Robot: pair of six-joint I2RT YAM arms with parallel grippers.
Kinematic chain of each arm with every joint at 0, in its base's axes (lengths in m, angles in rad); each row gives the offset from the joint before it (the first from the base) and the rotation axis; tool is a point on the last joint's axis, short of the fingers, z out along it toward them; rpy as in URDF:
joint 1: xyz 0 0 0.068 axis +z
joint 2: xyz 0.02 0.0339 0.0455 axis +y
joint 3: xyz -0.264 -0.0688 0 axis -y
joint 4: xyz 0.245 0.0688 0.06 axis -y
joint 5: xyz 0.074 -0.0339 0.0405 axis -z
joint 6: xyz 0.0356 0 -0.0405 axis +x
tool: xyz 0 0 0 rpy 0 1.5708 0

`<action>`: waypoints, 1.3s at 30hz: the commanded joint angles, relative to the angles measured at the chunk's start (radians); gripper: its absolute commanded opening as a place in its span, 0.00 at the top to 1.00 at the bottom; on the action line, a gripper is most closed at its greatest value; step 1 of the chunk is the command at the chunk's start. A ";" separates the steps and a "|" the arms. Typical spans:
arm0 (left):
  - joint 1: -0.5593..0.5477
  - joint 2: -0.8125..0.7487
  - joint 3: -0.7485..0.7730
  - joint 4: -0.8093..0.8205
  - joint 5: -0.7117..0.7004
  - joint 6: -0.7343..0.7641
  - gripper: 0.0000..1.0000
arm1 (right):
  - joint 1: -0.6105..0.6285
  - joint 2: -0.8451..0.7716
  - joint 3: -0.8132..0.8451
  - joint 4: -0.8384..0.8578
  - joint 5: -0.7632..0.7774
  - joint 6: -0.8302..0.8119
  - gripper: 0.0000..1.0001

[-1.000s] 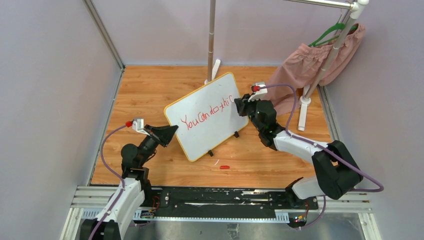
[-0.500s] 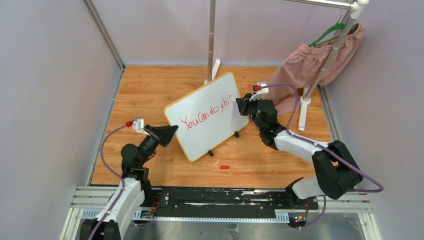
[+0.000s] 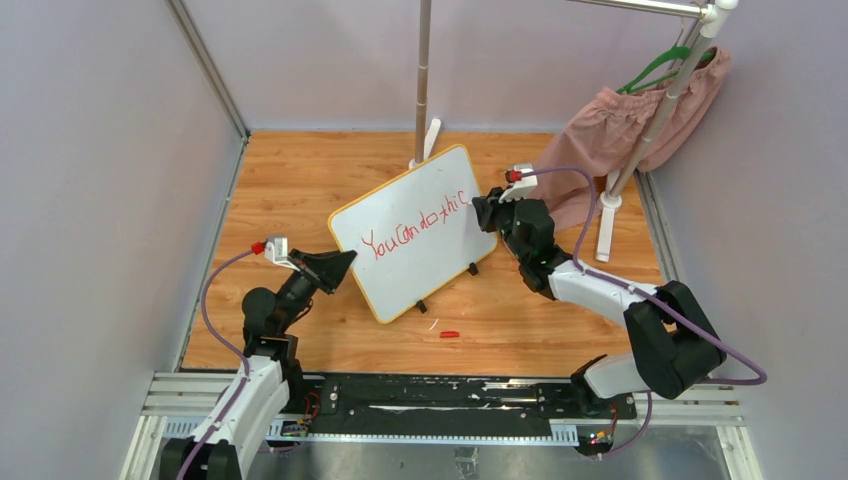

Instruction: Write a sentence on the whiteboard

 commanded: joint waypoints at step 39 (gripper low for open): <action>-0.010 0.001 -0.157 -0.020 -0.016 0.040 1.00 | 0.035 -0.012 -0.021 -0.029 -0.044 0.015 1.00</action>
